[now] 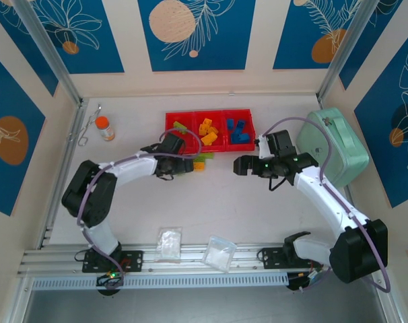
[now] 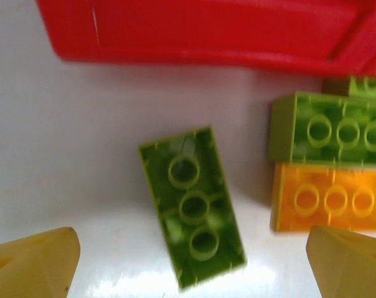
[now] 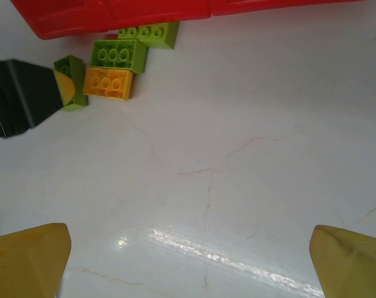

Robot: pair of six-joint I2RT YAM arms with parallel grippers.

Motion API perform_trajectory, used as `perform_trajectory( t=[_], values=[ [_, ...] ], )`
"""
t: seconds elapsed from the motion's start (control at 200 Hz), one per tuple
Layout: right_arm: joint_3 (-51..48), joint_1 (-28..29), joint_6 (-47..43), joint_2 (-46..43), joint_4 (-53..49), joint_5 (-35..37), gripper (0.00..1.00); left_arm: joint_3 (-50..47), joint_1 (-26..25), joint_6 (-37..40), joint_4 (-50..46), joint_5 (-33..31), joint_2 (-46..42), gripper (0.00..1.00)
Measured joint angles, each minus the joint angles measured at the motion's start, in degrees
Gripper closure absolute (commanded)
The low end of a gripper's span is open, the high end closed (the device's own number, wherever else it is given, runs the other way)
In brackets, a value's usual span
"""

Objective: Sort the legos into containers by color
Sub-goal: Pick up the lego from the center of the table.

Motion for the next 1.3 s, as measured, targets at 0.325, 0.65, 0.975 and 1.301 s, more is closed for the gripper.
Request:
perform_trajectory(
  t=[0.325, 0.65, 0.975, 1.301],
  values=[
    [-3.0, -3.7, 0.0, -3.5, 0.7, 0.7, 0.01, 5.9, 1.1, -3.7, -0.9, -3.0, 8.2, 0.39],
    [-3.3, -5.1, 0.0, -3.5, 1.2, 0.1, 0.01, 3.9, 1.6, -3.7, 0.0, -3.2, 7.1, 0.54],
    [-3.3, -5.2, 0.0, -3.4, 1.9, -0.2, 0.01, -1.5, 2.0, -1.9, 3.8, -2.2, 3.2, 0.72],
    [-3.3, -5.4, 0.0, -3.4, 1.9, -0.2, 0.01, 1.5, 2.0, 4.5, -3.1, -4.2, -6.2, 0.65]
  ],
)
